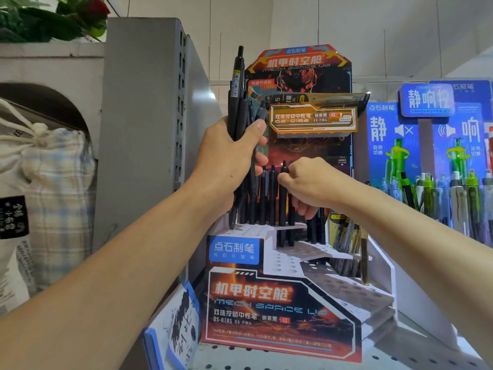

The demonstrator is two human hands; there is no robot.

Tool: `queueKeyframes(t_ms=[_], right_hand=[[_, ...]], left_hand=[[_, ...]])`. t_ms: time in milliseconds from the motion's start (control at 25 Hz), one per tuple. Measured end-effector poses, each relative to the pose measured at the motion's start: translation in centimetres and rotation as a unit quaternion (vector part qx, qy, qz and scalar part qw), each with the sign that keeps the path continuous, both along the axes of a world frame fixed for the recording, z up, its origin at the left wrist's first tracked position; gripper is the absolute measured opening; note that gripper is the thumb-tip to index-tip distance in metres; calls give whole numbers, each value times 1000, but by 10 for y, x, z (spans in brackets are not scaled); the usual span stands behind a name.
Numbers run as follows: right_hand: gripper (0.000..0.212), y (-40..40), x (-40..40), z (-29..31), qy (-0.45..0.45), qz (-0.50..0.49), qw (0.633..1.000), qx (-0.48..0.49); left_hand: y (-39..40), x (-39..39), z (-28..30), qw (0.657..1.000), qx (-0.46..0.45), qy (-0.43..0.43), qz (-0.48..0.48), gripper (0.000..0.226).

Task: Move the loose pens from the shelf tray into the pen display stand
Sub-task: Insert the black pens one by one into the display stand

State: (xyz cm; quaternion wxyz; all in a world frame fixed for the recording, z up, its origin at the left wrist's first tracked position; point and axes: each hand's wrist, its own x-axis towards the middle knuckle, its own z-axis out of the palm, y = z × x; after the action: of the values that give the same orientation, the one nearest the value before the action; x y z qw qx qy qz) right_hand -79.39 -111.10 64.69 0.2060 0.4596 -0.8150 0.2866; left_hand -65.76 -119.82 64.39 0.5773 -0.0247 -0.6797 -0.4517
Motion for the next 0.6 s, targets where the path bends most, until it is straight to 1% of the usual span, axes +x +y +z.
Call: queueKeyframes(t_ms=[80,160,240,400,480,520,560,600], right_hand=[[48,0,-1,2,-7,-11,1000,18],[46,-1,-4,3,-38,0,999,27],[44,-2,-6,3,-42,3,999,33],[44,2,-5,7,-12,-7,998,68],[47,8,1,10,44,-29,996,72],[47,10,3,11,79,-23,996,39],[45,13,6,11,82,15,996,-25],[41,16,11,11,35,91,990,-103]], left_hand=[[-1,0,0,1000,9,2,-5,25],[-2,1,0,1000,16,-2,-11,23],[-3,0,0,1000,14,-7,-9,21],[-1,0,0,1000,14,-8,-17,20],[0,0,0,999,20,-13,-23,23],[0,1,0,999,20,-16,-25,25],[-1,1,0,999,20,-18,-28,26],[-1,2,0,999,20,-18,-31,26]])
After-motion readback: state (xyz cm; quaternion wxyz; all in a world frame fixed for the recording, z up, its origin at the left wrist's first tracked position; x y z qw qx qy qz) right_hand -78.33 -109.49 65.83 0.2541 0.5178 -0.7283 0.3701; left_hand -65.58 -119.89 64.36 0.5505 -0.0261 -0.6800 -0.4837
